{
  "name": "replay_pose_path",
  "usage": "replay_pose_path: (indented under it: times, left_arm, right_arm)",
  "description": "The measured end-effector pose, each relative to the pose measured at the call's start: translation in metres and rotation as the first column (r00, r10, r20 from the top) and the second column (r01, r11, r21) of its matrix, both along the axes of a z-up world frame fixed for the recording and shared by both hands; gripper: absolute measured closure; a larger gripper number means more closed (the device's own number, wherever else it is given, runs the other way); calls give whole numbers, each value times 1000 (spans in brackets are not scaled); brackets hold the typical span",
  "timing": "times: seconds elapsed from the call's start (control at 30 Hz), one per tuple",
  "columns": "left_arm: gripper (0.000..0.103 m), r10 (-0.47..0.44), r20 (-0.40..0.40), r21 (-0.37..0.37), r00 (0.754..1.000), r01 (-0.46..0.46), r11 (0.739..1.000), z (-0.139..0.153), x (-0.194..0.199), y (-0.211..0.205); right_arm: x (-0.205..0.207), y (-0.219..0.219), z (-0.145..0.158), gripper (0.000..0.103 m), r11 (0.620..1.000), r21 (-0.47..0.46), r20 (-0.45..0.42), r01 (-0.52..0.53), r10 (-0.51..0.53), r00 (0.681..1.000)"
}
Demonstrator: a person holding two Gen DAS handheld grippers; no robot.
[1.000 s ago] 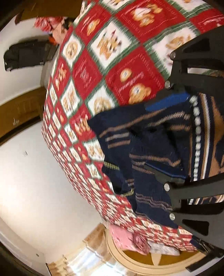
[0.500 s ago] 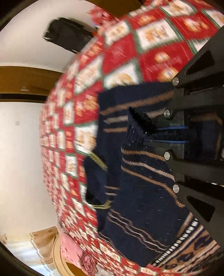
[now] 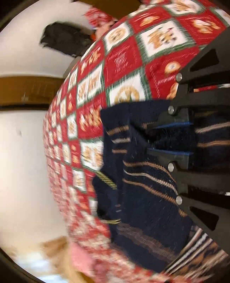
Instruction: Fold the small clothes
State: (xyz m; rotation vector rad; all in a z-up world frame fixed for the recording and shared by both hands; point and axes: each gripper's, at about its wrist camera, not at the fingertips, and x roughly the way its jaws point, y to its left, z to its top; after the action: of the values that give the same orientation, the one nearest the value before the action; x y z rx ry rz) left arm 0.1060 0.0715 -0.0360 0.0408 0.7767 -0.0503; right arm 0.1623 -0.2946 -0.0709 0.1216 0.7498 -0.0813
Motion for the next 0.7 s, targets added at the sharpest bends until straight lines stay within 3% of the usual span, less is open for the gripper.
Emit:
replay_pose_path:
  times: [0.1,0.27,0.5,0.6,0.7]
  left_arm:
    - [16,-2,22,18,1000,1,1000,4,10,-7]
    - [16,2,14,63,1000,-3,998,-5,33,-23]
    - [15,24,-58,135,998,-16,991,-33,47,-39]
    - [15,27,-58,143,998,-19,990,-36,45,-40]
    - [15,28,-58,138,998,-20,990,-36,45,-40]
  right_arm:
    - [-32,-3,19,73,998,-3,58,63,-63,996]
    - [-54,36,13,73,995,-19,5,-99,99,995]
    - [-42,58,-10,73,993,-11,-22,-118,118,993]
    - [-30,55,-33,73,993,9,-128,-114,115,985]
    - [-35,46,-34,73,992,64,-100,-106,112,989]
